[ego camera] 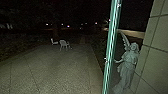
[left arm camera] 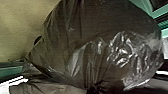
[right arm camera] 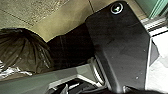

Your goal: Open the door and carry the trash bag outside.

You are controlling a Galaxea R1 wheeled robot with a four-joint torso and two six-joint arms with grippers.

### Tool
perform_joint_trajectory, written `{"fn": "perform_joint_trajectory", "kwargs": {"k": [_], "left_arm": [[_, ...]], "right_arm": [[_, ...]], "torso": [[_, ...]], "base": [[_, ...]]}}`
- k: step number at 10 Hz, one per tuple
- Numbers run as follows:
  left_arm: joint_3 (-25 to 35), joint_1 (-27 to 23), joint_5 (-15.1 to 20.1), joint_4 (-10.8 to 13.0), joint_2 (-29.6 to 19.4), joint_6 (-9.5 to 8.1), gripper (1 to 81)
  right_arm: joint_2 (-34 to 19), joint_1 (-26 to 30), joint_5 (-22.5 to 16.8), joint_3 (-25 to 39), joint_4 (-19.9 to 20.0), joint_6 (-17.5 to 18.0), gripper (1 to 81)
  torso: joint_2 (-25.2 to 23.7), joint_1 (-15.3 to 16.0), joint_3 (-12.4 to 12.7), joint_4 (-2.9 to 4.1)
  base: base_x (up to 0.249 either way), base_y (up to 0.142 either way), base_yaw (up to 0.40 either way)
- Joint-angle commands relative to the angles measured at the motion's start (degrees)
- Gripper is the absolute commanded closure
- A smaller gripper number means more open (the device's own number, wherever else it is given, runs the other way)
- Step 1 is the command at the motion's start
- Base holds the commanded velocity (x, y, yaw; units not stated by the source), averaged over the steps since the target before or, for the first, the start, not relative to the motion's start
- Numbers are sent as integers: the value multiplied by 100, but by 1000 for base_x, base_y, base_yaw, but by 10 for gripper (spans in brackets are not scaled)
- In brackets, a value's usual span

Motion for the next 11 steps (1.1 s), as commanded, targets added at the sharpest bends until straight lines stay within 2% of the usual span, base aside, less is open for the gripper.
{"fn": "perform_joint_trajectory", "kwargs": {"k": [1,11], "left_arm": [[-2,-383,272,-47,-5,-6,811],[-2,-374,272,-55,-13,-6,811]], "right_arm": [[-29,207,-210,51,-54,-26,10],[-29,207,-210,42,-54,-26,10]], "torso": [[0,0,0,0],[0,0,0,0]], "base": [[95,0,0],[100,0,0]]}}
